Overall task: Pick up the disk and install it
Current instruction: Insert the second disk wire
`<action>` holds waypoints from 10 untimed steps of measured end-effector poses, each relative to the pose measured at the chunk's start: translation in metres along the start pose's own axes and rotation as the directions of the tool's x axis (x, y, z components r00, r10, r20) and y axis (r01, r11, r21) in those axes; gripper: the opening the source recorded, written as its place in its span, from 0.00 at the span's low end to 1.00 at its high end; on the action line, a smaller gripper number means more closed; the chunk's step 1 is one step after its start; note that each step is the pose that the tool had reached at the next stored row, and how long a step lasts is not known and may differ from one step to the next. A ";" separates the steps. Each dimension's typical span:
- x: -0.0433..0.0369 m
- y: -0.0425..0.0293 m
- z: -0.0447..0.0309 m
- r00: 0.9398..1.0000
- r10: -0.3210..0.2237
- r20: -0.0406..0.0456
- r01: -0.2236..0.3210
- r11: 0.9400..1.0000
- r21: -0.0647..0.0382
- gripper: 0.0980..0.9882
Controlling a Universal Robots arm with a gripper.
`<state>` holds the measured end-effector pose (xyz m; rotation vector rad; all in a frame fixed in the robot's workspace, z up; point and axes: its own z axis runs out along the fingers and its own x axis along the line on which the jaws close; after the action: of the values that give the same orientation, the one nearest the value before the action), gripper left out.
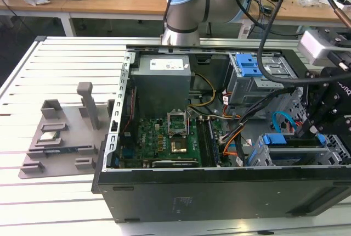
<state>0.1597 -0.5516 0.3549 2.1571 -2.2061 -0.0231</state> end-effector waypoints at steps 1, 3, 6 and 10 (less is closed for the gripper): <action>0.0001 -0.0008 0.0007 1.000 0.000 0.000 0.000 1.000 0.000 0.00; 0.0002 -0.0035 0.0034 1.000 0.001 0.000 -0.001 1.000 0.000 0.00; -0.0003 -0.0038 0.0047 1.000 0.002 0.000 -0.002 1.000 0.000 0.00; -0.0035 -0.0037 0.0062 1.000 0.003 0.000 -0.003 1.000 0.000 0.00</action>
<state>0.1632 -0.5484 0.3485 2.1538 -2.2090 -0.0231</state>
